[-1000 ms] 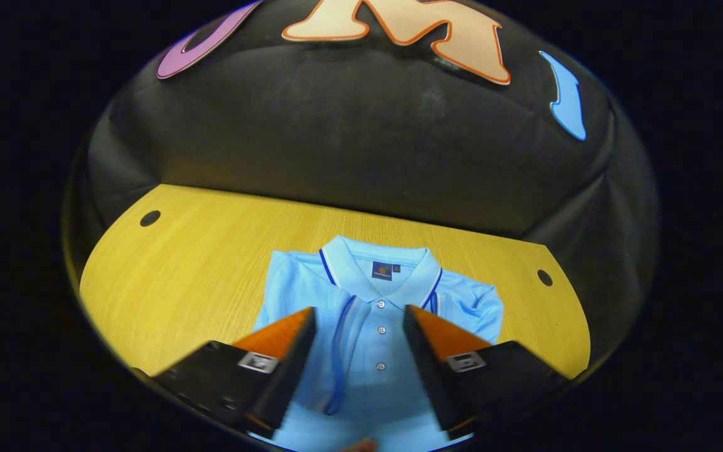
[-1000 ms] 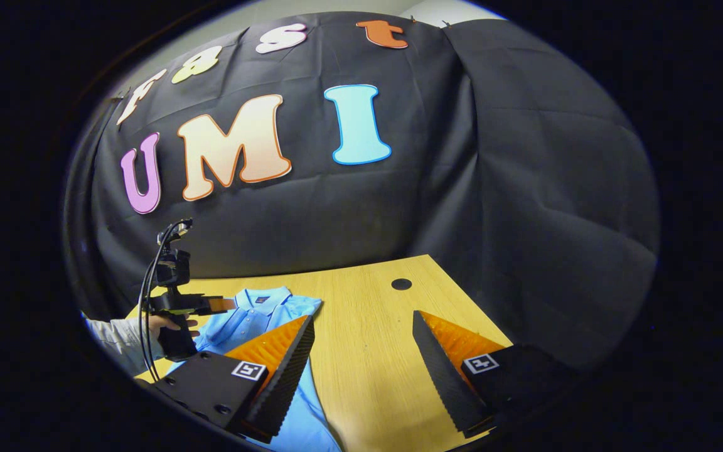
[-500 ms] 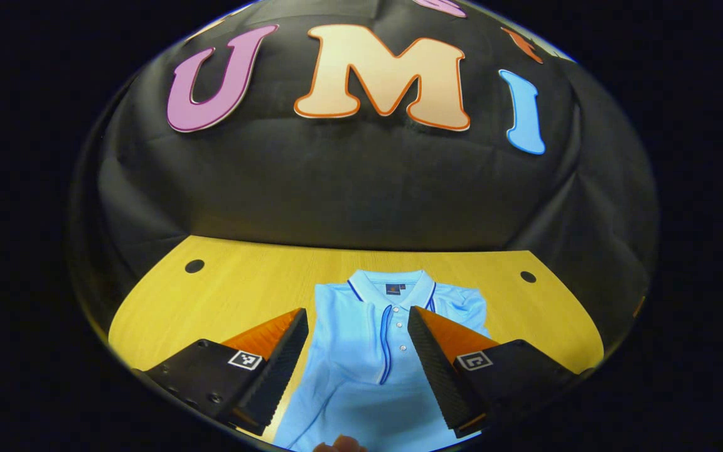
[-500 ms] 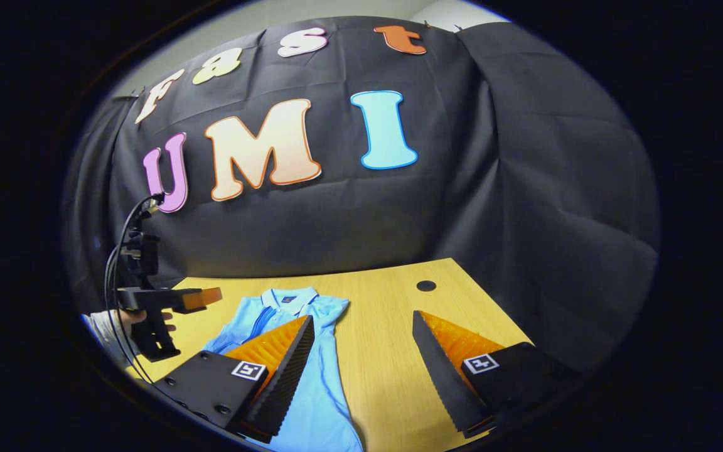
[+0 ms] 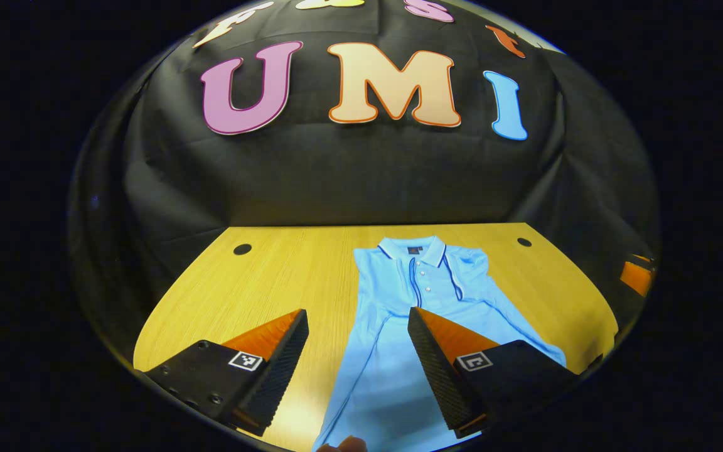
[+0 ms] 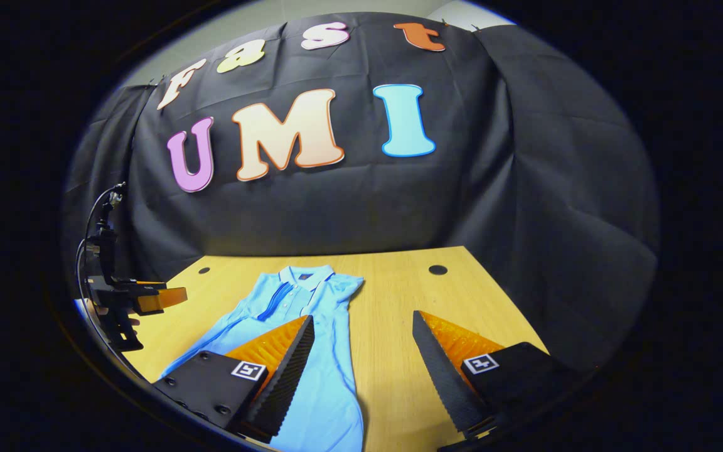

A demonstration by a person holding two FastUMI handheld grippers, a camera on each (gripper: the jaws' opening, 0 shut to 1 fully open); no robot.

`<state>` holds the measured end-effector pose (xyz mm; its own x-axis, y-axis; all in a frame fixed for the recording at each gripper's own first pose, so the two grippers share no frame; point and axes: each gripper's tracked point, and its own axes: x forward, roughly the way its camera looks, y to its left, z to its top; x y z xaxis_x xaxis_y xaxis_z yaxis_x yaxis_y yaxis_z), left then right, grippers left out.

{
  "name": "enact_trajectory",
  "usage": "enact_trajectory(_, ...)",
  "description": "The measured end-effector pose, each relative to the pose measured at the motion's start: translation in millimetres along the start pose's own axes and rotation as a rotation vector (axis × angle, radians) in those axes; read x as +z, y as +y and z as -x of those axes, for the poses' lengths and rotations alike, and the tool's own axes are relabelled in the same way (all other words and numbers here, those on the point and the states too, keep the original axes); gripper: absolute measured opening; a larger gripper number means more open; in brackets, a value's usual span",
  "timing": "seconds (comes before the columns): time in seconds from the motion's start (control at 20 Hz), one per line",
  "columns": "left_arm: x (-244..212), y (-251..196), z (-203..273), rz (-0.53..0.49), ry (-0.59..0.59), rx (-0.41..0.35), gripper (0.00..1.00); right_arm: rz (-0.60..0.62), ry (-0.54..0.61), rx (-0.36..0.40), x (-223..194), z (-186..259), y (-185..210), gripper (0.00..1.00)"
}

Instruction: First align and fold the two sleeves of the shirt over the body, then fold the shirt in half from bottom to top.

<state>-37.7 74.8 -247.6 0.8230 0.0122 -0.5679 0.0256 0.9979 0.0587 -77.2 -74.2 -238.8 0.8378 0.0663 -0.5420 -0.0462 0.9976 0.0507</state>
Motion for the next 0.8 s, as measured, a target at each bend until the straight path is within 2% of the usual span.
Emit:
enact_trajectory(0.1,-22.2,5.0,17.7,-0.002,0.031,0.008,0.96,0.023,0.037,0.023,-22.4,11.0,11.0,0.94)
enact_trajectory(0.25,-58.0,10.0,39.5,-0.027,0.079,0.016,0.96,0.06,0.101,0.058,-58.3,24.1,24.8,0.94)
enact_trajectory(0.3,-71.0,11.2,46.3,-0.031,0.103,0.015,0.96,0.074,0.119,0.064,-69.3,26.3,26.0,0.98)
enact_trajectory(0.65,-145.5,15.3,75.6,-0.033,0.235,0.026,0.96,0.103,0.247,0.072,-132.1,42.8,25.7,0.95)
enact_trajectory(0.7,-156.6,14.1,82.5,-0.037,0.253,0.024,0.96,0.105,0.267,0.075,-142.2,46.1,27.2,0.98)
enact_trajectory(0.75,-165.5,14.8,86.4,-0.045,0.271,0.024,0.96,0.107,0.29,0.076,-152.2,49.8,28.2,0.94)
enact_trajectory(0.8,-173.3,14.8,90.0,-0.052,0.283,0.022,0.96,0.115,0.31,0.075,-162.5,53.6,28.6,0.98)
